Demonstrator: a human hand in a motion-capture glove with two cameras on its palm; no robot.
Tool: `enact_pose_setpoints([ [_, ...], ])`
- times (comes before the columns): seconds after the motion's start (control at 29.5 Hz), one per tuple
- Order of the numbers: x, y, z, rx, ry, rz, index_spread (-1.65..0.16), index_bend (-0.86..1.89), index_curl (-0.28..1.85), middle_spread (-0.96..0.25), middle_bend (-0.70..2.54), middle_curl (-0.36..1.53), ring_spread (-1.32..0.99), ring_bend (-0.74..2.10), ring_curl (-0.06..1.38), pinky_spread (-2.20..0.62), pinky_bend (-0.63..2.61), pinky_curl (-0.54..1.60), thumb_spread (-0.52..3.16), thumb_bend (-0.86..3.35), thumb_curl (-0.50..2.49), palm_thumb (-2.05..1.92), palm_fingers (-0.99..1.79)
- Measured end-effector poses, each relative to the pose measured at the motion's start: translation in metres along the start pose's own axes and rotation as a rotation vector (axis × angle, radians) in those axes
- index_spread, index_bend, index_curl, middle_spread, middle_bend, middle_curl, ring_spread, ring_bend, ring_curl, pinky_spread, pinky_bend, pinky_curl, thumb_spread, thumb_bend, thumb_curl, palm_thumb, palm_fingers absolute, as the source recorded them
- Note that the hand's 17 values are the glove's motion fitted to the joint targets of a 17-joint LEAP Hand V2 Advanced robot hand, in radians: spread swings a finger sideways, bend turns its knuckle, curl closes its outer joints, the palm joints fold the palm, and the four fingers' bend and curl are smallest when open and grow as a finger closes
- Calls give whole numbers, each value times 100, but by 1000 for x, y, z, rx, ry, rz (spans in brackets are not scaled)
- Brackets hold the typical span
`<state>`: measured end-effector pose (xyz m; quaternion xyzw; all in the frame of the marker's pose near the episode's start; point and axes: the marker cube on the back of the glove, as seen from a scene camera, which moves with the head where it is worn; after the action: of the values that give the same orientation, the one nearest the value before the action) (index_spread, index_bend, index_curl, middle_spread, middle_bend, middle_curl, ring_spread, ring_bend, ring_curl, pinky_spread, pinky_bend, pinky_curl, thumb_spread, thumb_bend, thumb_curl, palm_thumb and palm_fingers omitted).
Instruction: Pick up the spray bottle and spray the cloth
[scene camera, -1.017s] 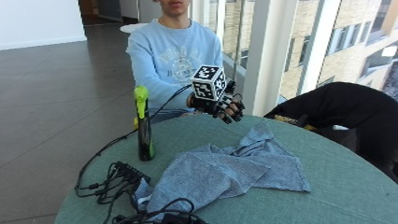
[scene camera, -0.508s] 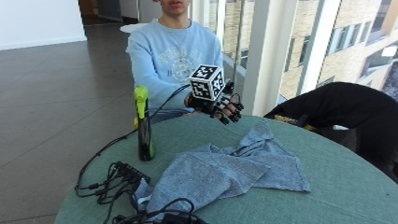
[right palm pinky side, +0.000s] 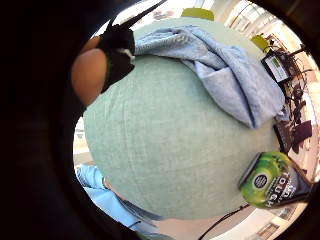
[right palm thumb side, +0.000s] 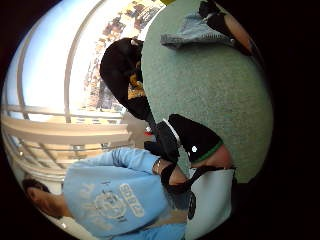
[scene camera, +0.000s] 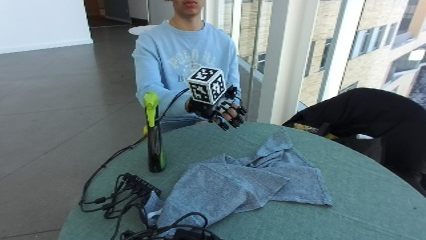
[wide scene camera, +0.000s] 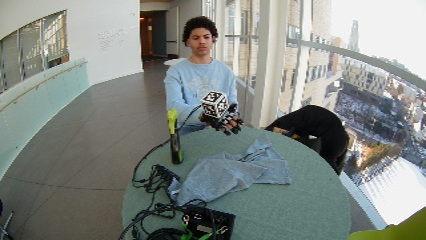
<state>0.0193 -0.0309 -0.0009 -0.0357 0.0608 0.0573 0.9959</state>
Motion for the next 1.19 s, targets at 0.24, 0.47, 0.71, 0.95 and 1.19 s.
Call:
enact_pose_setpoints([
  [0.24, 8, 52, -15, 49, -26, 34, -36, 11, 24, -9, 30, 38, -2, 25, 31, 19, 31, 34, 109, -1, 26, 60, 63],
  [0.47, 28, 110, -29, 164, -276, 72, -36, 12, 24, -9, 29, 39, -1, 24, 31, 19, 31, 34, 108, -3, 26, 57, 62],
  [0.71, 49, 135, -48, 328, -633, 84, -36, 12, 24, -9, 28, 39, 0, 27, 32, 20, 31, 34, 106, -2, 27, 56, 64],
  [0.95, 82, 189, -64, 502, -744, 139, -36, 12, 24, -8, 28, 40, 0, 27, 33, 20, 31, 35, 105, -2, 27, 55, 64],
  [1.19, 115, 209, -72, 519, -789, 159, -36, 12, 24, -8, 28, 40, 0, 27, 33, 20, 31, 35, 103, -2, 27, 55, 64],
])
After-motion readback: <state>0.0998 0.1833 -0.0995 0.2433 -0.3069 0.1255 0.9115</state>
